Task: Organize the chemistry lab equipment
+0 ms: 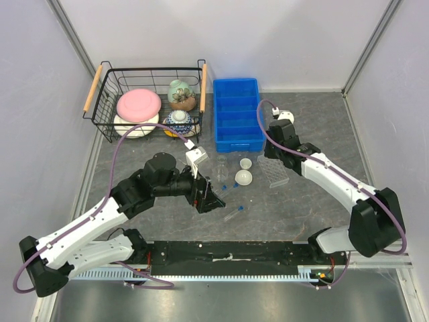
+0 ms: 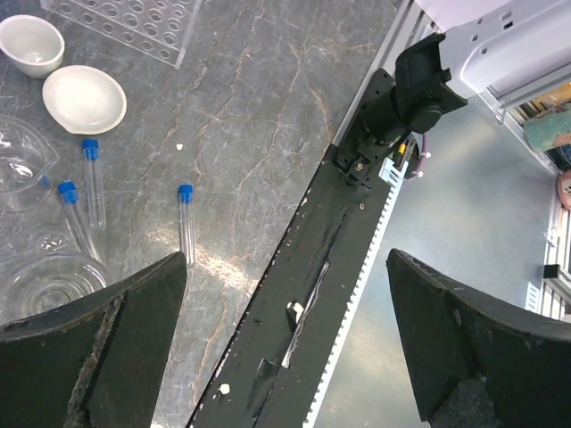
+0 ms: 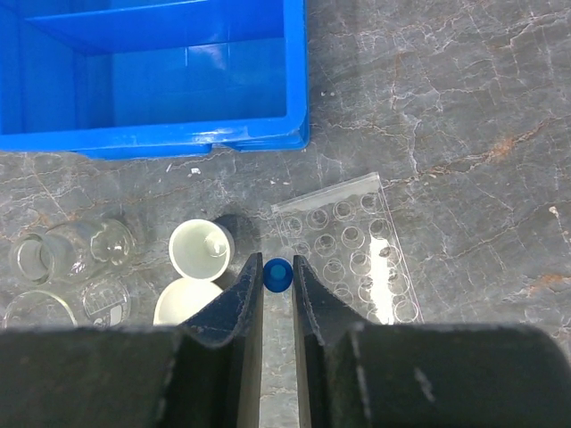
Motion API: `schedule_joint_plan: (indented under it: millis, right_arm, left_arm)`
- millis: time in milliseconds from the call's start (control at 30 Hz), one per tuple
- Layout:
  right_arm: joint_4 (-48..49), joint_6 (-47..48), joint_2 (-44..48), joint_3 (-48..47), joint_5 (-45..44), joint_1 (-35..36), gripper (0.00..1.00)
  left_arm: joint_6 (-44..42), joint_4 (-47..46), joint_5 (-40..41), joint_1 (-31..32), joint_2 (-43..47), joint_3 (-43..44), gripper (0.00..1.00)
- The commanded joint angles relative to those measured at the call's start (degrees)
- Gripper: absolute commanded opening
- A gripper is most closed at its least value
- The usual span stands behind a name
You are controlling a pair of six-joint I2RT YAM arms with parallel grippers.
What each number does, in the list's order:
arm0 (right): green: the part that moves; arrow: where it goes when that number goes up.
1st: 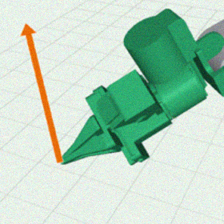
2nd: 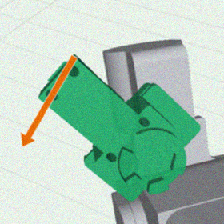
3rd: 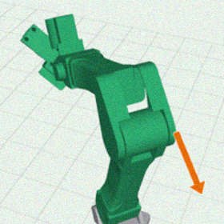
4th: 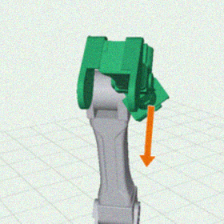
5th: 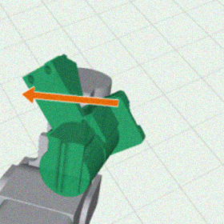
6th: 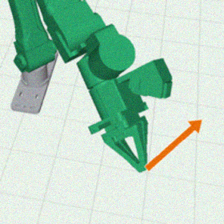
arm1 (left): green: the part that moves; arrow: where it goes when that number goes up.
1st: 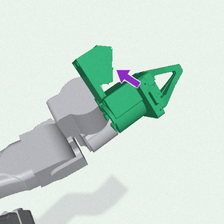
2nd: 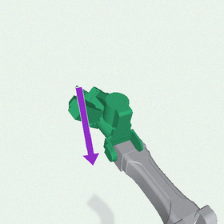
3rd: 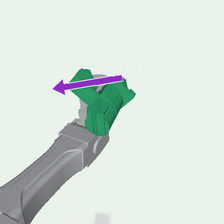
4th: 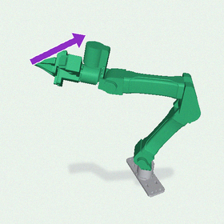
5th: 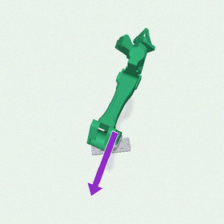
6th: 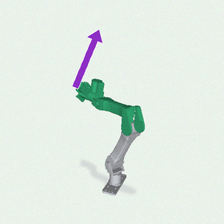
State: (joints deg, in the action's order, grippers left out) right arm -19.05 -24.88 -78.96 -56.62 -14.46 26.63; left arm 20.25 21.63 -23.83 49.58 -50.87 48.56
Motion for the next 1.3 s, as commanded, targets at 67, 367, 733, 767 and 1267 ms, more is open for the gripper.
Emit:
schedule_joint_plan:
  millis: [67,367,733,767,1267]
  right_arm:
    - [4.11,2.21,-2.51,-0.33,-1.27,0.00,0.00]
    - [6.91,2.91,-6.12,0.46,-1.54,0.00,0.00]
    - [8.50,4.23,-7.61,0.72,-1.80,0.09,0.00]
    - [8.59,4.40,-7.79,0.81,-2.41,0.17,0.00]
    - [13.95,4.14,-7.61,5.82,-6.81,2.81,0.00]
  left_arm:
    - [-2.23,0.08,1.77,-0.19,0.42,0.14,1.00]
    - [-2.76,-0.44,2.04,-0.19,0.16,-0.30,1.00]
    - [-3.11,-0.88,1.60,-0.19,-1.07,-0.30,1.00]
    - [-3.11,-0.89,1.60,-0.19,-1.07,-0.30,1.00]
    - [-3.11,-0.89,0.81,-0.28,-0.46,-0.83,1.00]
